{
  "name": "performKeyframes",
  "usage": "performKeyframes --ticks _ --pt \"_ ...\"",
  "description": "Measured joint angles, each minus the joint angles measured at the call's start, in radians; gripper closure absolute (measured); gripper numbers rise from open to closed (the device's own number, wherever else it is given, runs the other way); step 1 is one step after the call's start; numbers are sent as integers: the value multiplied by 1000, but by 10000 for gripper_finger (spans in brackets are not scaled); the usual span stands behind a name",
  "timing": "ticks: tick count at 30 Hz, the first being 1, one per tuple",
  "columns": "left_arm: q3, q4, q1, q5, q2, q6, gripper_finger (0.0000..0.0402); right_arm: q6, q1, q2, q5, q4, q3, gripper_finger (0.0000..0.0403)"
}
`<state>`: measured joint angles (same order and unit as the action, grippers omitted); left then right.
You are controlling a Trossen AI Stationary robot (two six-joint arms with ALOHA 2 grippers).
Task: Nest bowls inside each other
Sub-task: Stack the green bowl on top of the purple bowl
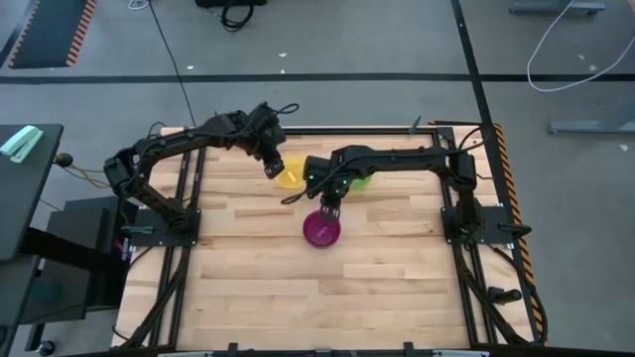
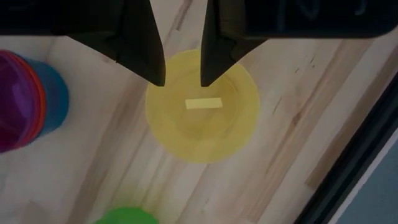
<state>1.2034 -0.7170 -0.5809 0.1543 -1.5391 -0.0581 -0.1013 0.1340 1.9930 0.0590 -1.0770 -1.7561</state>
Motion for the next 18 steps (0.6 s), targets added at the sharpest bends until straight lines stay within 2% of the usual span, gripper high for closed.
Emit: performKeyframes --ticks 4,8,18 --pt "0 -7 25 9 0 -15 292 -3 53 -4 -7 -29 1 290" --pt "0 -15 37 62 0 -38 292 0 111 -7 -7 -24 29 290" --pt "0 -21 42 87 0 -51 292 50 238 -6 -6 -23 182 290"
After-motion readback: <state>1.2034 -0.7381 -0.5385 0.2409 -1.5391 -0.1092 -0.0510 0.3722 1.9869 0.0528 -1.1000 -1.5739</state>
